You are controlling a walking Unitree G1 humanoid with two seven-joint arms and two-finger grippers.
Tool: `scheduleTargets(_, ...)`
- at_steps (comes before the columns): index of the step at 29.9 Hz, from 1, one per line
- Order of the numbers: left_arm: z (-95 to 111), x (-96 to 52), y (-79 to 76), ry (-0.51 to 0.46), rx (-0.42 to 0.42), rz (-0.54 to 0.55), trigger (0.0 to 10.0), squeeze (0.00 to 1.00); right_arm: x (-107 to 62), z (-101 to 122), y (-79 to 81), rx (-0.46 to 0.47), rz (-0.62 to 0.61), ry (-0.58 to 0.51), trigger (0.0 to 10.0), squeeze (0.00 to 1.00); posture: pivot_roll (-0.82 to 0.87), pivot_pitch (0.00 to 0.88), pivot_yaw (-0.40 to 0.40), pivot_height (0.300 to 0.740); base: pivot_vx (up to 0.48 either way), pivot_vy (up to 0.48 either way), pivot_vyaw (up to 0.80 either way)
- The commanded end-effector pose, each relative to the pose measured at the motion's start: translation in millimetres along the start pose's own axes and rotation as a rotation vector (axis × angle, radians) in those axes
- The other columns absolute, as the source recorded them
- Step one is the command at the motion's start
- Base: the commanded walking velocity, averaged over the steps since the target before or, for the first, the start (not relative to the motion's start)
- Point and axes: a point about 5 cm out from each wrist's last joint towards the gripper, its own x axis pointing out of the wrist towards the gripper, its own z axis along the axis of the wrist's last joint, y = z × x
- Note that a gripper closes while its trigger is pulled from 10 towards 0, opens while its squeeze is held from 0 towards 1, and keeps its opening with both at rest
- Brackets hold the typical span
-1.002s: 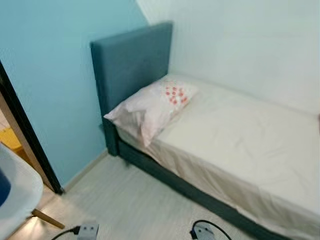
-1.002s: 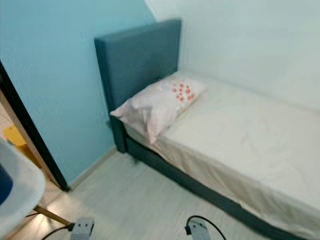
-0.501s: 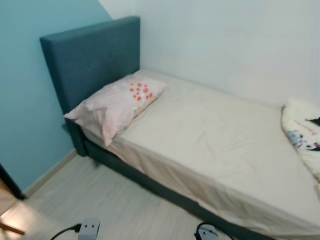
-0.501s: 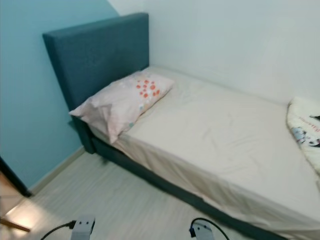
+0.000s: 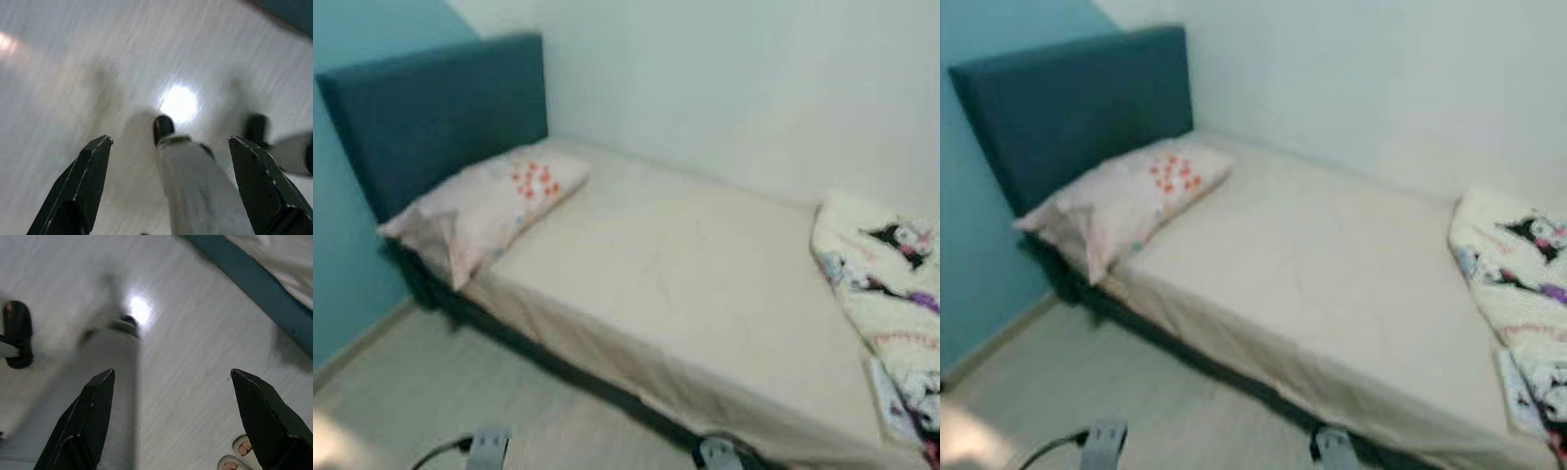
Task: Clean up the room
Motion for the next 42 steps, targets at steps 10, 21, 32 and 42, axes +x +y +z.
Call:
scheduleTargets(10, 5, 1.2, -8.8, -0.019, -0.013, -0.024, 10.0, 0.00, 0.2, -9, -8.2, 0.005, -0.023, 0.021, 10.0, 0.00, -0.01, 0.010, -0.036, 0.740, 0.000, -0.480, -0.23)
scheduleTargets(21, 32, 4.4, -15.9, -0.102, -0.006, -0.052, 10.0, 0.00, 0.1, -10, -9.6, 0.013, -0.030, 0.017, 10.0, 0.00, -0.01, 0.011, -0.035, 0.740, 0.000, -0.480, 0.00)
scheduleTargets(32, 59, 5.2, -23.7, -0.203, 0.005, -0.082, 10.0, 0.00, 0.2, -6, -10.1, 0.029, -0.039, -0.001, 10.0, 0.00, -0.02, 0.011, -0.036, 0.740, 0.000, -0.409, 0.00)
scheduleTargets(42, 101, 1.9, -29.6, -0.369, -0.002, -0.130, 10.0, 0.00, -2.2, 25, -45.2, 0.112, -0.128, -0.148, 10.0, 0.00, -0.01, 0.012, -0.037, 0.740, 0.000, 0.000, 0.00)
